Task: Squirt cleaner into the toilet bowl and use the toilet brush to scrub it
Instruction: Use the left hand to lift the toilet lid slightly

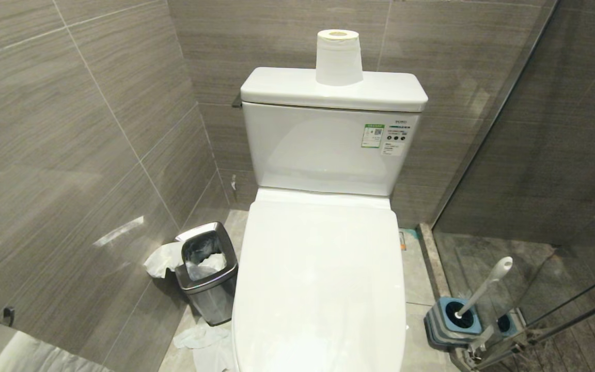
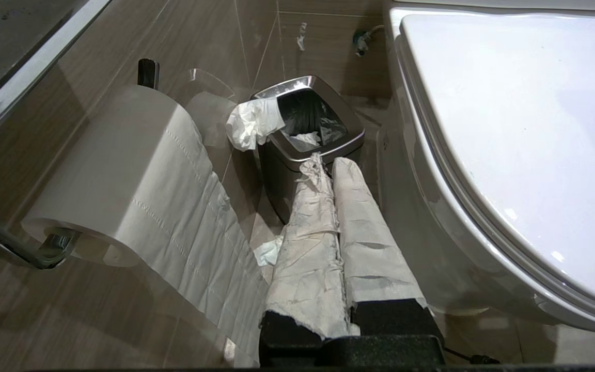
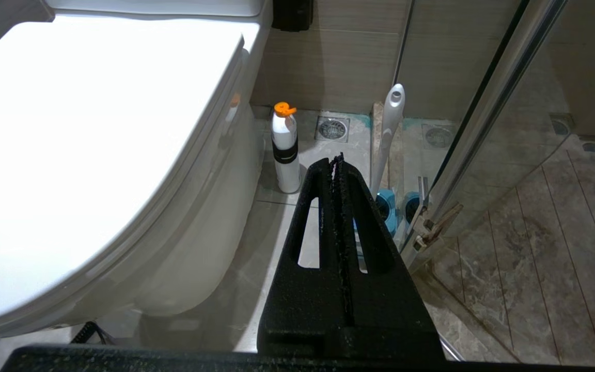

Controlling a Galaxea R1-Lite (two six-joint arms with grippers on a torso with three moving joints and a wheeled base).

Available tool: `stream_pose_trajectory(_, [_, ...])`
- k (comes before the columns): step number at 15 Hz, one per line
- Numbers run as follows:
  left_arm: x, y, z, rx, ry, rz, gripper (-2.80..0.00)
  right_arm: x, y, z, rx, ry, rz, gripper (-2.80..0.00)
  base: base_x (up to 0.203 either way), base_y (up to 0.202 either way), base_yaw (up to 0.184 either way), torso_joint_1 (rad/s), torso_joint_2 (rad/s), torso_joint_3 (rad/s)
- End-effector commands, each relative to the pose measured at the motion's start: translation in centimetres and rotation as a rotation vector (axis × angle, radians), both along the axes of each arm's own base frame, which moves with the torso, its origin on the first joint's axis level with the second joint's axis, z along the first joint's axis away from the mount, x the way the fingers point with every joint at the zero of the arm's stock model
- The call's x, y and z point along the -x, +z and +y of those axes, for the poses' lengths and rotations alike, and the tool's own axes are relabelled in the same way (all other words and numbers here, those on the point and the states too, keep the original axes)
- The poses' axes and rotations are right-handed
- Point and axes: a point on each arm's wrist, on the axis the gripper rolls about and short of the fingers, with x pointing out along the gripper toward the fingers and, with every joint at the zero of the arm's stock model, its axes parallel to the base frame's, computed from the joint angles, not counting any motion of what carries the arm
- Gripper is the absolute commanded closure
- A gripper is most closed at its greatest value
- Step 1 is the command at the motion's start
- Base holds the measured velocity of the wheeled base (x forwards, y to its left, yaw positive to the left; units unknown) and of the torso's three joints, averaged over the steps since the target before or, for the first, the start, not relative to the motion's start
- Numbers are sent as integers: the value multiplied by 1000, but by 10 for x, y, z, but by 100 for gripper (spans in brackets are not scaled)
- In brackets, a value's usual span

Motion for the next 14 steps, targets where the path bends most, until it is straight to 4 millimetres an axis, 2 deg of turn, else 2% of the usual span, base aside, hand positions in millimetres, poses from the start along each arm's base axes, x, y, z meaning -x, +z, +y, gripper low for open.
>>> stream_pose_trajectory(1, [0,0,0,0,0,2,0,0,0,0,-1,0,0,0,0,0,0,0,0,0])
stream_pose_trajectory(14, [0,-1,0,0,0,3,0,0,0,0,-1,0,0,0,0,0,0,0,0,0])
